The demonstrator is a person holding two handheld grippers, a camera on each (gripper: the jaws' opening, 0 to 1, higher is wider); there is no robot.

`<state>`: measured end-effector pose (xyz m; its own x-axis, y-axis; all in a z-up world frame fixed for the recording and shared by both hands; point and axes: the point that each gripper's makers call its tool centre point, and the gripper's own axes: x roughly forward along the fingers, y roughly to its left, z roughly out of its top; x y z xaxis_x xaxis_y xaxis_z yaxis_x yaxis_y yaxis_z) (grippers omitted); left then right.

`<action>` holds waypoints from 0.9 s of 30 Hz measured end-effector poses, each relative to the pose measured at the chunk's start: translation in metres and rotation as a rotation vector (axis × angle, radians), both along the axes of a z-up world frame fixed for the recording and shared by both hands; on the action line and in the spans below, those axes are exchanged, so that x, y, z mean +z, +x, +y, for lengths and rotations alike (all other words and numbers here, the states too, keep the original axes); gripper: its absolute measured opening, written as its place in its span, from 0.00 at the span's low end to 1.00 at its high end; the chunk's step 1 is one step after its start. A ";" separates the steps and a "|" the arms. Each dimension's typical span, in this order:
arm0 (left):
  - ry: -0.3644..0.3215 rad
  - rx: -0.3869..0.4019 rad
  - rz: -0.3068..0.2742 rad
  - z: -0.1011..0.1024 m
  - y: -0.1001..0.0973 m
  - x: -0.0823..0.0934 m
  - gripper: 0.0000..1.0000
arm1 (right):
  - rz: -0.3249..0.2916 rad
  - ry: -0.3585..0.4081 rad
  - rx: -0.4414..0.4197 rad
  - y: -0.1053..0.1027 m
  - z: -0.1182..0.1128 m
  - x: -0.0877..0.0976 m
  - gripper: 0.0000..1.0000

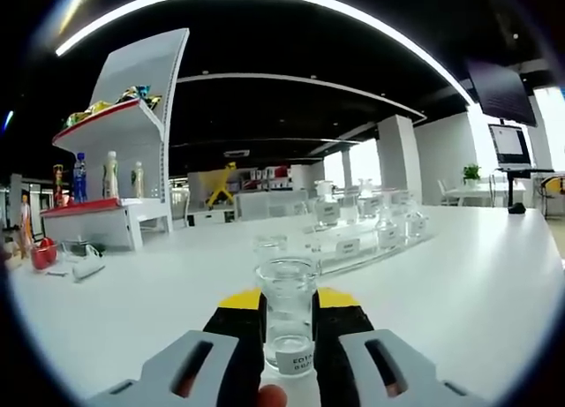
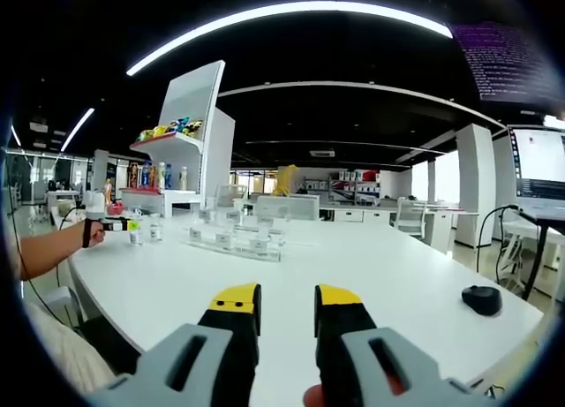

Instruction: Identify the label on the chemical reagent bottle, grasp the chemical reagent bottle, and place it in the designated position on the reagent rack

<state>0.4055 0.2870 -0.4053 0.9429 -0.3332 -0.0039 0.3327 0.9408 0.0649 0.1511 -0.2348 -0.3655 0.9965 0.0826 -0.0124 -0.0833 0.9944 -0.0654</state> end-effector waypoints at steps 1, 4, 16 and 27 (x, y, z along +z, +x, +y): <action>-0.006 0.001 -0.001 0.001 0.000 0.000 0.19 | 0.000 0.000 0.000 0.000 0.000 0.000 0.24; -0.028 0.007 0.000 0.002 0.000 0.000 0.19 | -0.001 -0.002 0.003 0.000 0.002 0.001 0.24; -0.009 0.002 -0.003 -0.003 -0.001 0.002 0.19 | -0.005 -0.004 0.003 0.001 0.003 0.005 0.24; -0.026 -0.005 -0.012 -0.002 -0.011 0.018 0.18 | -0.004 -0.006 0.014 0.002 0.008 0.005 0.24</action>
<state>0.3947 0.2854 -0.3871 0.9412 -0.3376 0.0158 0.3366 0.9406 0.0447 0.1532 -0.2266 -0.3605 0.9953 0.0961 -0.0086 -0.0965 0.9927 -0.0719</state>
